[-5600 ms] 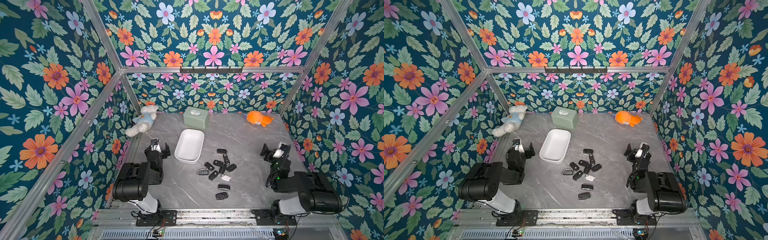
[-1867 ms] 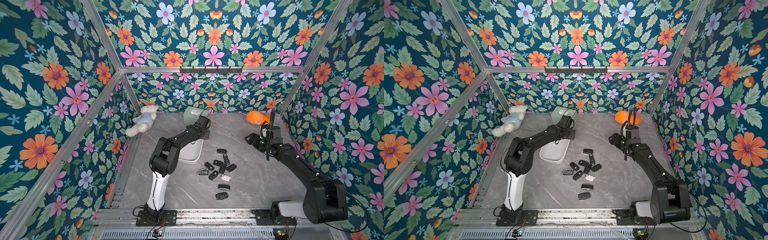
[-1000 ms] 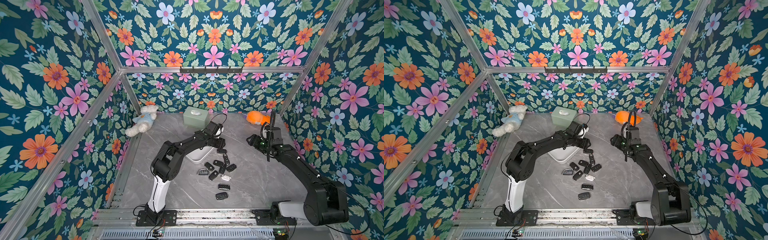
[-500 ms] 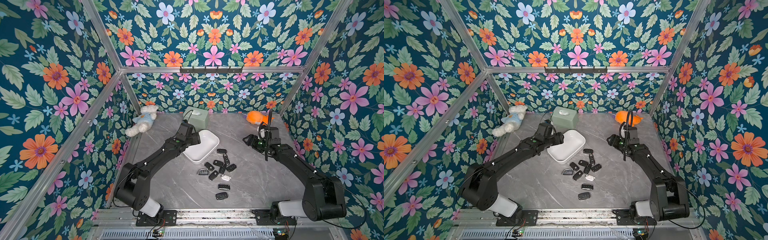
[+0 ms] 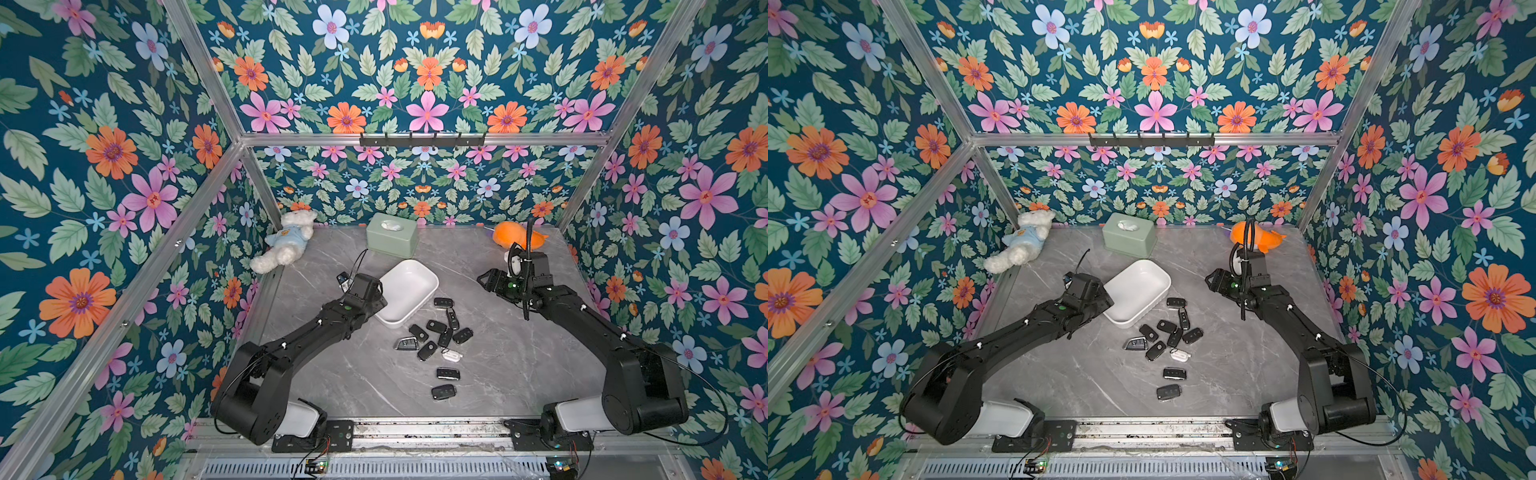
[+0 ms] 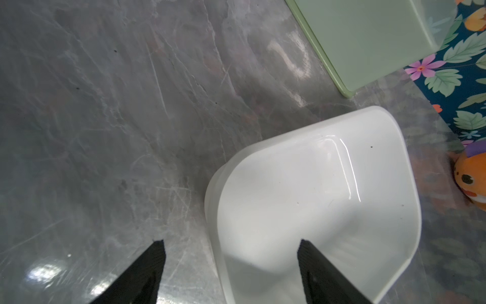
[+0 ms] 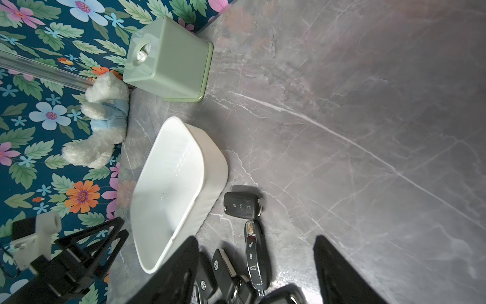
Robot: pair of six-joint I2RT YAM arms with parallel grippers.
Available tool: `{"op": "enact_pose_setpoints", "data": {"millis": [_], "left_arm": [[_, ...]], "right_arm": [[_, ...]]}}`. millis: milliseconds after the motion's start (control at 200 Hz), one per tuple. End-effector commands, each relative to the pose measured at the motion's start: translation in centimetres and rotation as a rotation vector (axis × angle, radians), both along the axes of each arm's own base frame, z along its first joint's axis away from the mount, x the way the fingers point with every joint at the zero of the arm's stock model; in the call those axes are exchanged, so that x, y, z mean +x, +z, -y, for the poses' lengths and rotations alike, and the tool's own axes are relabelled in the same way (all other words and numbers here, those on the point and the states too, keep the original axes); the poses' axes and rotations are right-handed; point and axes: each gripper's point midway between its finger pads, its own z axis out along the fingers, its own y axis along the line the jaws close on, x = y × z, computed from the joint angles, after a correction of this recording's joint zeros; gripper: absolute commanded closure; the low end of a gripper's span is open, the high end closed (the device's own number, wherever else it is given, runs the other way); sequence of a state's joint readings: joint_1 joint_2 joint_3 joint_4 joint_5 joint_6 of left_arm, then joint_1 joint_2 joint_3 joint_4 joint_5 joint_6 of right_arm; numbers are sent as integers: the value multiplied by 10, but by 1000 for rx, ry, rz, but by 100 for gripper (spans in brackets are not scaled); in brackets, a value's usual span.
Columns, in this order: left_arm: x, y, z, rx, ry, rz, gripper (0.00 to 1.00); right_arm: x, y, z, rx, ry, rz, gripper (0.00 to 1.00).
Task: Place the car key into the storage box
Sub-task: Adjust the storage box at the center of the board.
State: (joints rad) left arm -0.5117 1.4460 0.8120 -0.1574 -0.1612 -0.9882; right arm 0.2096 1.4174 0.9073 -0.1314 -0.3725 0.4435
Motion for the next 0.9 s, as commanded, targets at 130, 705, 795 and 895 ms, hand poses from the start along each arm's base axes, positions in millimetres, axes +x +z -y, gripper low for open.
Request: {"op": "enact_pose_setpoints", "data": {"millis": [130, 705, 795, 895], "left_arm": [[40, 7, 26, -118, -2, 94, 17], [124, 1, 60, -86, -184, 147, 16], [133, 1, 68, -91, -212, 155, 16], [141, 6, 70, -77, -223, 175, 16]], "right_arm": [[-4, -1, 2, -32, 8, 1, 29], [-34, -37, -17, -45, 117, -72, 30], [-41, -46, -29, -79, 140, -86, 30], [-44, -54, -40, -112, 145, -99, 31]]}}
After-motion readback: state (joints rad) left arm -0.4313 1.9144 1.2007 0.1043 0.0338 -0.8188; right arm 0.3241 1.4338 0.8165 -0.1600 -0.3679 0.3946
